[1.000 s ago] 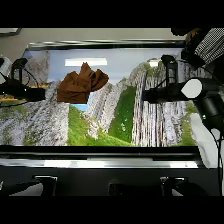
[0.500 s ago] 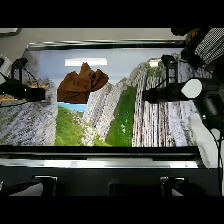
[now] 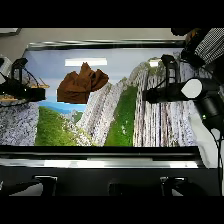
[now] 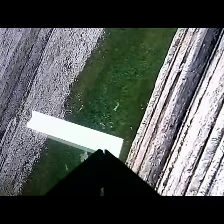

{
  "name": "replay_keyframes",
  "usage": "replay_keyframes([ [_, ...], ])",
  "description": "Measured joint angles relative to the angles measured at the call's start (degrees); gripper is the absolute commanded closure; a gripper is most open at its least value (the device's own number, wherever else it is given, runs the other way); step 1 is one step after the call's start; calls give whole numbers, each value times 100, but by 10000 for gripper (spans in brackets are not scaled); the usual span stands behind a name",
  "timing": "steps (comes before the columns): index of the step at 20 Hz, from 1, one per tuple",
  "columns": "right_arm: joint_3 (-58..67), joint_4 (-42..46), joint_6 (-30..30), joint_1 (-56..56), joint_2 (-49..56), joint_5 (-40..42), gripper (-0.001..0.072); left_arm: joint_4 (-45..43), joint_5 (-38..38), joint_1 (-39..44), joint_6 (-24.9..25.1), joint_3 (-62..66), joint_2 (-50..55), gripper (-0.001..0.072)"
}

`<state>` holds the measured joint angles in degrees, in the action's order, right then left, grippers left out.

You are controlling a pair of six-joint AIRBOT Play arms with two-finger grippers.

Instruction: Fold the clothes and pants, and hang the long-sleeved shirts on hangers.

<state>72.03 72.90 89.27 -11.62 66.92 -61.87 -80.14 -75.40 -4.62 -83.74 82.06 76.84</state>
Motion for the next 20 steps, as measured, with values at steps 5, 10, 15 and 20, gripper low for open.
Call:
replay_keyframes([
  [5,0,-2,2,0,0,26,679,0,2,0,0,0,0,689],
  [10,0,-7,2,0,0,-9,679,2,7,2,0,0,0,646],
  [15,0,-24,2,0,0,-96,679,26,551,9,-354,48,195,-13],
  [20,0,-24,2,0,0,-129,678,79,1381,120,-780,599,1469,-13],
])
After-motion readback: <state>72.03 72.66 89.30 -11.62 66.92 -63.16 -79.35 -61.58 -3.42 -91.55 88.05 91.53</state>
